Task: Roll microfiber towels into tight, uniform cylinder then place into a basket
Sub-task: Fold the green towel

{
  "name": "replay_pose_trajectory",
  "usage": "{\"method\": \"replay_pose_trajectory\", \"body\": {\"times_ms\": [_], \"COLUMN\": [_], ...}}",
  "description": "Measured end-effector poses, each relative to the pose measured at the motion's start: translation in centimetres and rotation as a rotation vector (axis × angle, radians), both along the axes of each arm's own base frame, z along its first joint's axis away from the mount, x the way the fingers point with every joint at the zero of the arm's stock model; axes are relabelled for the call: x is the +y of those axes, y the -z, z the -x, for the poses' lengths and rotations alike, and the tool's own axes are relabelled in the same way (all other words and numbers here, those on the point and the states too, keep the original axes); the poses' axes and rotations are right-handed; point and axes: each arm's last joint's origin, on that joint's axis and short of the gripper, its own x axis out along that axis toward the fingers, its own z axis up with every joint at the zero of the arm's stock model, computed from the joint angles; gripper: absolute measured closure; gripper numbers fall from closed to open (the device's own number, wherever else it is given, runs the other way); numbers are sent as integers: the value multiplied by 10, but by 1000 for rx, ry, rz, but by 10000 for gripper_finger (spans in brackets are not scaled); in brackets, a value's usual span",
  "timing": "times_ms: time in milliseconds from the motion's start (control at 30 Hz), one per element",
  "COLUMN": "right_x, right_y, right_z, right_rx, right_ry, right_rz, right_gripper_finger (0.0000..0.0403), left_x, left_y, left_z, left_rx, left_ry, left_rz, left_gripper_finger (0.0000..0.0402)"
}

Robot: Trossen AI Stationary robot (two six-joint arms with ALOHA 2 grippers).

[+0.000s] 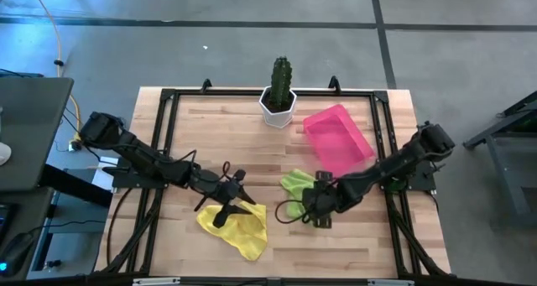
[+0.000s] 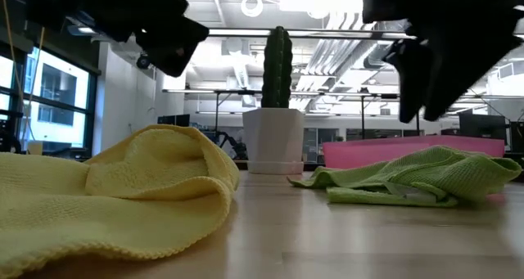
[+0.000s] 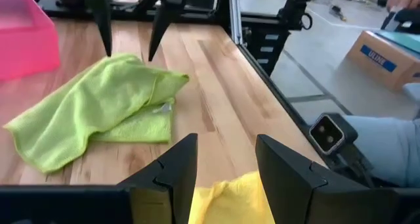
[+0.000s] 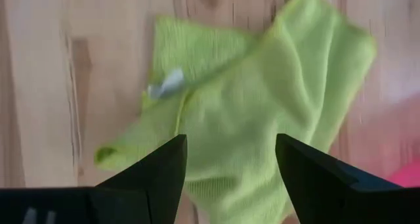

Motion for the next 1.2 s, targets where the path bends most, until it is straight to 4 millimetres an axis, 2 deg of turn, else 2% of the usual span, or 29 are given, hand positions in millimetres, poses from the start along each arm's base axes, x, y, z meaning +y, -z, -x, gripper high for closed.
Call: {"method": "replay_pose_trajectory", "body": {"times_ms": [200, 500, 633, 800, 900, 1067, 1200], "right_x": [7, 0, -6, -15, -25, -42, -46], "right_y": [21, 69, 79, 76, 73, 60, 32], "right_z": [-1, -19, -37, -62, -77, -92, -94], "right_rx": [77, 203, 105, -135, -250, -359, -367], "right_ry": [-21, -108, -130, -103, -98, -62, -46], "right_rz": [22, 141, 162, 252, 296, 299, 286], "right_gripper_finger": [176, 176, 176, 176, 176, 176, 176], "left_x": [-1, -4, -8, -12, -15, -18, -19], "left_y": [8, -1, -1, 2, 9, 26, 31], "left_z": [-7, -11, -10, -7, -4, 4, 8], "left_rx": [-24, -146, -134, -68, 36, 213, 252], "left_ry": [-39, -26, 3, 137, 170, 114, 18], "left_rz": [-8, 30, 56, 157, 193, 147, 63], "left_gripper_finger": [257, 257, 257, 257, 257, 257, 257]}}
